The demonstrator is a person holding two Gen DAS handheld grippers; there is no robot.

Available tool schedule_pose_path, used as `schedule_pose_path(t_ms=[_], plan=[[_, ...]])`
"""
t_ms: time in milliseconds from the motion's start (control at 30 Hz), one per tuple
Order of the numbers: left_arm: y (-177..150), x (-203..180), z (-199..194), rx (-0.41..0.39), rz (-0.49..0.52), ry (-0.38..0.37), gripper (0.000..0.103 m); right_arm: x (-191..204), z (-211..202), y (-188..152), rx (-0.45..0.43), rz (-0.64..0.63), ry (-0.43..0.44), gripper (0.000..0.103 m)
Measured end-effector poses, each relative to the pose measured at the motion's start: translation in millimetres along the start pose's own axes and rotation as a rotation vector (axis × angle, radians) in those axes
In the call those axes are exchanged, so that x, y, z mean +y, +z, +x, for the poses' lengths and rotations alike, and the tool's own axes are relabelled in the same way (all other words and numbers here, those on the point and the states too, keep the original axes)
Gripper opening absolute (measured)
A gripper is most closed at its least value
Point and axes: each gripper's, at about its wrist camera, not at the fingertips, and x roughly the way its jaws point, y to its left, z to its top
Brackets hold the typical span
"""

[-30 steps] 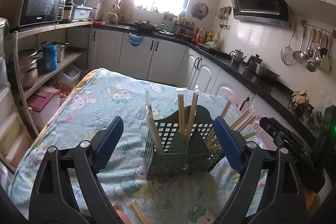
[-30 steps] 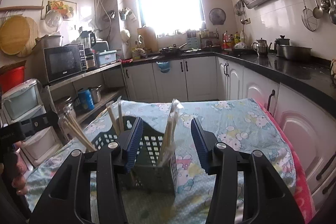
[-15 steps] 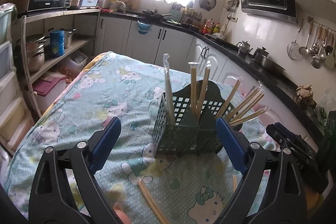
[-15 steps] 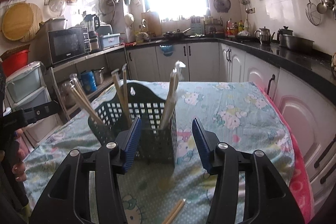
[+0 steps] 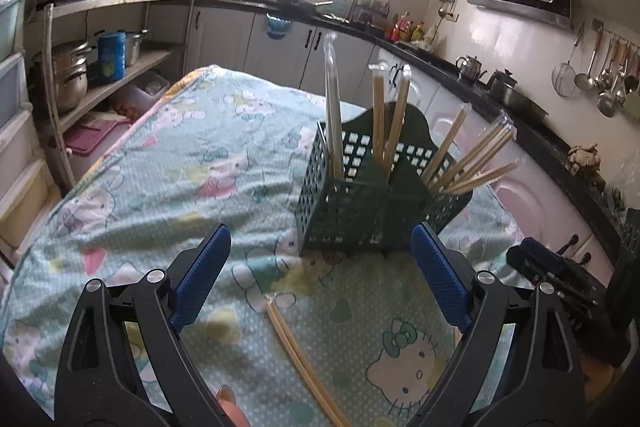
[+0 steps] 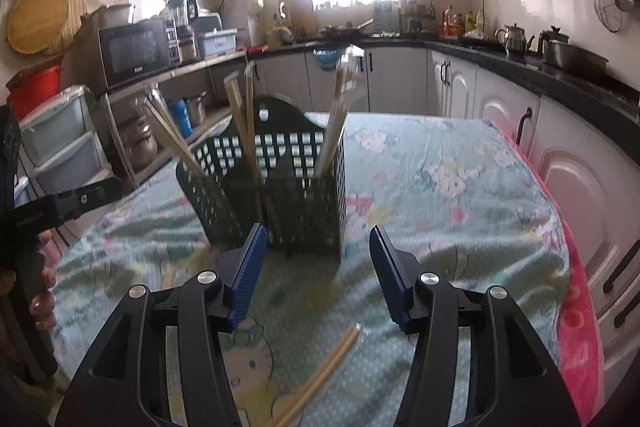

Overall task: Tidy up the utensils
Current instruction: 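Move both open grippers down toward the loose chopsticks on the sheet, then close the left gripper on a loose chopstick while the right gripper grasps another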

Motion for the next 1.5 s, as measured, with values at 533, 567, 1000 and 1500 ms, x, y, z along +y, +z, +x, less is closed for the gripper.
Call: schedule_pose_path(t_ms=[533, 567, 1000, 1500], plan=[[-34, 7, 13, 0.097, 0.002, 0.036, 0.083, -2, 16, -45, 0.164, 0.022, 0.037, 0.052], [-37, 6, 15, 0.106, 0.007, 0.038, 0.083, -3, 17, -47, 0.172, 0.022, 0.039, 0.052], [-69, 13, 46, 0.26, -0.058, -0.022, 0.064, -18, 37, -66, 0.315, 0.095, 0.087, 0.052], [-69, 27, 72, 0.327, -0.144, -0.044, 0.047, -29, 77, -53, 0.398, 0.178, 0.12, 0.049]])
